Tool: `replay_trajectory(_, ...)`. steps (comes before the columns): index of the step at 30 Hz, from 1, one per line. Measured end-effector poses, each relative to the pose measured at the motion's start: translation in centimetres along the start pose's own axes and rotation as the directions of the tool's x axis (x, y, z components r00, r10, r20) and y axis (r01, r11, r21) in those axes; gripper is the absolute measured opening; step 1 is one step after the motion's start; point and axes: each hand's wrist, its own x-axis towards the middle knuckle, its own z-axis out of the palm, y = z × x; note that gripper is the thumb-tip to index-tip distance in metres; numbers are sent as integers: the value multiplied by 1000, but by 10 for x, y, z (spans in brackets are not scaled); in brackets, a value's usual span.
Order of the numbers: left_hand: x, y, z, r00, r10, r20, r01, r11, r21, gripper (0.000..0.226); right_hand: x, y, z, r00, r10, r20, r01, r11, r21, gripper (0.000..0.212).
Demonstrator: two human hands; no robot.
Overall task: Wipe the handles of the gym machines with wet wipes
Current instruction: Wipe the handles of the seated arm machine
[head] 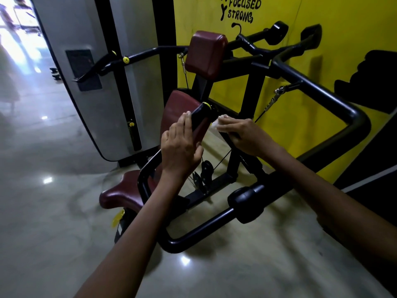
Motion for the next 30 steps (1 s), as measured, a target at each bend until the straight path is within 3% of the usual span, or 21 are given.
replay_trajectory(4, 0, 0, 1, 1000, 11, -14, -11, 1000, -4, 82, 10, -14, 5, 993, 94, 71, -88, 992, -90, 51)
replay_trajectory(8, 1, 0, -1, 1000, 10, -24, -11, 1000, -14, 74, -2, -12, 7, 988, 18, 156, 3, 991, -132, 44)
replay_trajectory(13, 2, 0, 0, 999, 7, -34, -8, 999, -32, 72, -8, -3, -5, 992, 107, 71, -111, 993, 49, 45)
replay_trajectory(19, 1, -1, 0, 1000, 6, -13, -6, 999, -52, 73, -3, -14, 14, 992, 107, 72, -104, 993, -48, 45)
replay_trajectory(23, 1, -1, -1, 1000, -5, 3, 6, 997, -73, 74, -23, -3, 8, 998, 50, 35, -52, 997, 60, 40)
replay_trajectory(27, 1, -1, -1, 1000, -5, 12, 6, 997, -77, 74, -9, -5, 7, 985, 165, -55, -152, 971, 186, 42)
replay_trajectory(30, 1, 0, -1, 1000, 0, 12, 1, 997, -78, 74, 1, -9, 14, 987, 162, 0, -162, 982, 93, 49)
